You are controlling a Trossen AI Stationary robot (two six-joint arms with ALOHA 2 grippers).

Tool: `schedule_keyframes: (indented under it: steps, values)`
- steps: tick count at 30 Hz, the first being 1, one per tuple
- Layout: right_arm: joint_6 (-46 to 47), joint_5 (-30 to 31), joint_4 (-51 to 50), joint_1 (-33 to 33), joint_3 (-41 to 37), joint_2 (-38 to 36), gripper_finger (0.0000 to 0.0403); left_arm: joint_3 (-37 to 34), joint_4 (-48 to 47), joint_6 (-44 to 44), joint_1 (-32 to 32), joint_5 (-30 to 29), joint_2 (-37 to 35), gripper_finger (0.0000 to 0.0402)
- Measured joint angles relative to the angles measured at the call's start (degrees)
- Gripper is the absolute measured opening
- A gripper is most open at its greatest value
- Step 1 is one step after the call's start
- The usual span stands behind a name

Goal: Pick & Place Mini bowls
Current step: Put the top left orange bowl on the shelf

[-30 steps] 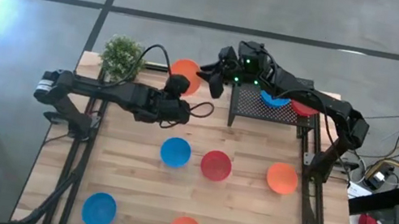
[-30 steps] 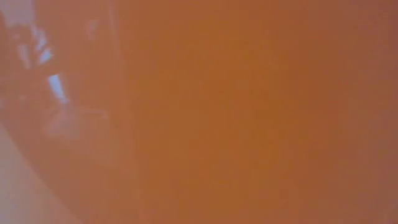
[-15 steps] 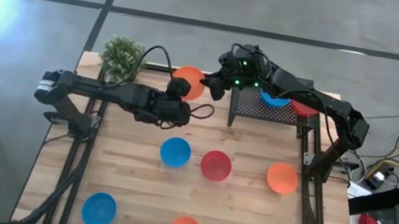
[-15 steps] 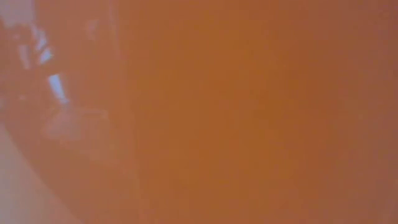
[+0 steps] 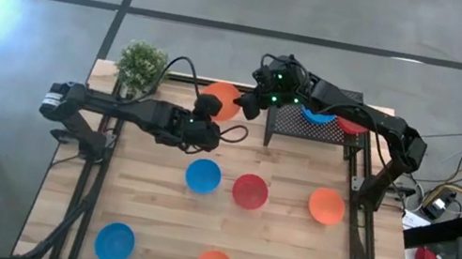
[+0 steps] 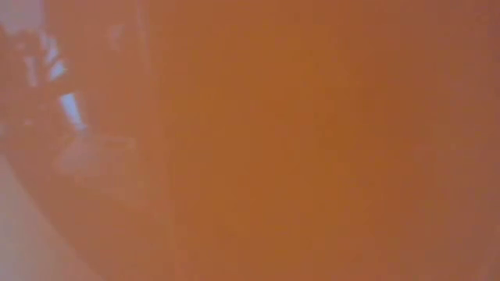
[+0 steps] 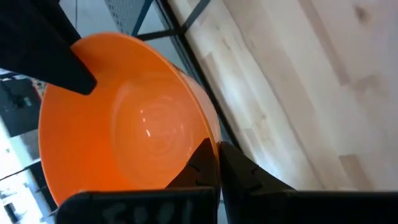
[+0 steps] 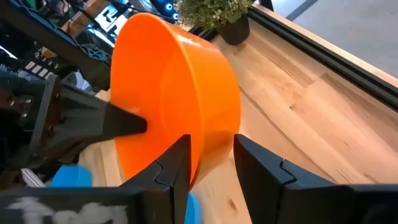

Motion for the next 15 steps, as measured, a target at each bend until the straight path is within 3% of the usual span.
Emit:
schedule_keyframes:
  steps: [4,10,15]
  values:
    - [-0.02,0.28,0.04,-0.04,-0.02,0.02,0.009,0.01,1.09,-0.26,0.0,0.53,-0.02,0.0]
    - [0.03,1.65,0.04,-0.11,-0.06,0.14,0.002,0.0,2.03,-0.38,-0.02,0.65,-0.12,0.0001]
    - [0.06,1.67,0.03,-0.11,-0.11,0.2,0.0013,-0.34,2.5,-0.48,-0.13,0.72,-0.13,0.0008]
